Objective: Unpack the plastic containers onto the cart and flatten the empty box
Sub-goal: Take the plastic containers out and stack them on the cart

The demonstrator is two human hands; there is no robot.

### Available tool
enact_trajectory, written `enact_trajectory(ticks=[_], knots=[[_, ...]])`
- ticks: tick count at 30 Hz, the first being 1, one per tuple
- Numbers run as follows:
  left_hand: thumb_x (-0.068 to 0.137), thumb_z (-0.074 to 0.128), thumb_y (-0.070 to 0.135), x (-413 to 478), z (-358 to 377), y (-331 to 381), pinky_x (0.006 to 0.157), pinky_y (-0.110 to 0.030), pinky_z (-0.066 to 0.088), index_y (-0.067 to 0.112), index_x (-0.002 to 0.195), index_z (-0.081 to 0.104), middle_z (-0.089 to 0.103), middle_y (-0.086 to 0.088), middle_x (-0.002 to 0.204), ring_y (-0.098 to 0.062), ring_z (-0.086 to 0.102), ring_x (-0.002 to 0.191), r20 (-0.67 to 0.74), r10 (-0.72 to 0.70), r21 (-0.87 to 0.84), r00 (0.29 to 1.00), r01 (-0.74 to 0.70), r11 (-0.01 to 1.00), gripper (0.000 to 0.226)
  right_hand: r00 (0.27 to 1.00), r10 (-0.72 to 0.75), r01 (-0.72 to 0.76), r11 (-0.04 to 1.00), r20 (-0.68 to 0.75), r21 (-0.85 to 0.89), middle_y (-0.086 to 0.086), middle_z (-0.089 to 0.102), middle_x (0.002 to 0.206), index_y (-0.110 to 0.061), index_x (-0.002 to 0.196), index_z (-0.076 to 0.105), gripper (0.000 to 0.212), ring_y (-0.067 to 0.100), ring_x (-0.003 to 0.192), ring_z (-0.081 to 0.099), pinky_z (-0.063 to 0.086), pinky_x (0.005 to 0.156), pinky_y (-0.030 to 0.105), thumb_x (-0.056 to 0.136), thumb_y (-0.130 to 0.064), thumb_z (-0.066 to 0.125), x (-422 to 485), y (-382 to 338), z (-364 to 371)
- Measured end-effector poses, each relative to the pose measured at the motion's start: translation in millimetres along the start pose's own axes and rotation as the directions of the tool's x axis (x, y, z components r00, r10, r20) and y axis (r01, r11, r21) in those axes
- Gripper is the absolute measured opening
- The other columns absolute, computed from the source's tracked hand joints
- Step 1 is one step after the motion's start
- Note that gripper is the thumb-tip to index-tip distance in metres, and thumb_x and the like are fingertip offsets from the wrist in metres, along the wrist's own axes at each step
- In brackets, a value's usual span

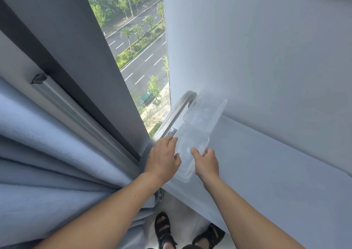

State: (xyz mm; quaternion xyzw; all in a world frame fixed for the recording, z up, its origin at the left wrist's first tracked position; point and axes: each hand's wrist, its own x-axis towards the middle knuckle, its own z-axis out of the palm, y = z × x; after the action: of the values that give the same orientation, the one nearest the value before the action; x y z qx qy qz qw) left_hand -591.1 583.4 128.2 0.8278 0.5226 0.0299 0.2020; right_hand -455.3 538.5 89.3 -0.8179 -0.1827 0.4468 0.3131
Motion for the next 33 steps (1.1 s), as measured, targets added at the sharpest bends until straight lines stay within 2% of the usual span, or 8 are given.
enact_trajectory(ticks=[3, 7, 10, 13, 17, 24, 28, 33], knots=[[0.096, 0.053, 0.024, 1.5, -8.5, 7.4, 0.110, -0.033, 0.034, 0.009, 0.143, 0.047, 0.047, -0.005, 0.147, -0.023, 0.040, 0.137, -0.027, 0.045, 0.051, 0.999, -0.044, 0.998, 0.050, 0.999, -0.040, 0.040, 0.998, -0.018, -0.041, 0.000, 0.051, 0.139, -0.015, 0.147, 0.038, 0.067, 0.023, 0.120, 0.055, 0.046, 0.101, 0.042, 0.094, -0.052, 0.054, -5.5, -2.4, -14.8], [0.099, 0.047, 0.032, 9.3, -19.2, 28.2, 0.115, -0.032, 0.026, 0.012, 0.147, 0.040, 0.039, -0.003, 0.154, -0.021, 0.031, 0.143, 0.010, 0.127, 0.116, 0.992, -0.128, 0.985, 0.053, 0.986, -0.143, 0.130, 0.981, -0.086, -0.141, 0.002, 0.043, 0.151, -0.015, 0.150, 0.036, 0.065, 0.022, 0.133, 0.048, 0.040, 0.106, 0.041, 0.097, -0.050, 0.050, -17.9, -4.9, -46.2], [0.099, 0.045, 0.034, 14.6, -23.0, 53.9, 0.115, -0.036, 0.027, 0.015, 0.149, 0.037, 0.034, -0.001, 0.156, -0.021, 0.024, 0.146, 0.075, 0.200, 0.140, 0.977, -0.209, 0.968, 0.054, 0.966, -0.217, 0.176, 0.950, -0.141, -0.259, 0.002, 0.037, 0.156, -0.016, 0.152, 0.034, 0.066, 0.022, 0.140, 0.040, 0.036, 0.110, 0.040, 0.098, -0.050, 0.050, -33.0, 0.9, -77.9], [0.098, 0.046, 0.036, 14.4, -22.0, 85.3, 0.114, -0.039, 0.027, 0.016, 0.148, 0.037, 0.035, -0.002, 0.156, -0.023, 0.025, 0.146, 0.163, 0.273, 0.163, 0.948, -0.298, 0.941, 0.055, 0.950, -0.256, 0.172, 0.906, -0.178, -0.387, 0.001, 0.034, 0.157, -0.016, 0.152, 0.034, 0.066, 0.022, 0.143, 0.034, 0.035, 0.110, 0.040, 0.098, -0.050, 0.049, -50.5, 12.7, -115.7], [0.098, 0.045, 0.037, 1.4, -19.1, 130.0, 0.112, -0.039, 0.027, 0.015, 0.147, 0.039, 0.037, -0.002, 0.154, -0.023, 0.027, 0.144, 0.241, 0.340, 0.183, 0.909, -0.386, 0.904, 0.053, 0.939, -0.274, 0.149, 0.867, -0.206, -0.475, 0.000, 0.031, 0.158, -0.016, 0.153, 0.034, 0.065, 0.021, 0.145, 0.028, 0.035, 0.110, 0.038, 0.099, -0.050, 0.047, -74.1, 36.5, -170.2], [0.100, 0.043, 0.041, -37.4, -10.1, 221.8, 0.116, -0.040, 0.024, 0.017, 0.152, 0.032, 0.030, -0.002, 0.158, -0.023, 0.023, 0.147, 0.311, 0.429, 0.226, 0.848, -0.504, 0.834, 0.059, 0.924, -0.254, 0.103, 0.885, -0.285, -0.454, -0.002, 0.028, 0.160, -0.017, 0.154, 0.031, 0.066, 0.021, 0.145, 0.028, 0.035, 0.113, 0.041, 0.099, -0.052, 0.046, -121.5, 98.8, -269.0], [0.100, 0.042, 0.042, -77.1, 10.8, 298.8, 0.116, -0.040, 0.025, 0.017, 0.153, 0.031, 0.030, -0.001, 0.158, -0.023, 0.023, 0.147, 0.308, 0.485, 0.209, 0.818, -0.555, 0.805, 0.059, 0.909, -0.264, 0.099, 0.890, -0.323, -0.446, -0.001, 0.027, 0.161, -0.017, 0.154, 0.030, 0.067, 0.021, 0.146, 0.028, 0.034, 0.114, 0.042, 0.100, -0.051, 0.046, -155.6, 150.3, -334.9], [0.100, 0.043, 0.042, -138.2, 55.1, 401.7, 0.117, -0.040, 0.025, 0.019, 0.153, 0.031, 0.030, 0.000, 0.159, -0.022, 0.023, 0.147, 0.340, 0.583, 0.169, 0.738, -0.658, 0.734, 0.060, 0.883, -0.252, 0.046, 0.886, -0.395, -0.462, 0.000, 0.032, 0.158, -0.018, 0.153, 0.033, 0.063, 0.023, 0.143, 0.031, 0.032, 0.112, 0.038, 0.100, -0.051, 0.044, -198.4, 218.0, -414.8]])
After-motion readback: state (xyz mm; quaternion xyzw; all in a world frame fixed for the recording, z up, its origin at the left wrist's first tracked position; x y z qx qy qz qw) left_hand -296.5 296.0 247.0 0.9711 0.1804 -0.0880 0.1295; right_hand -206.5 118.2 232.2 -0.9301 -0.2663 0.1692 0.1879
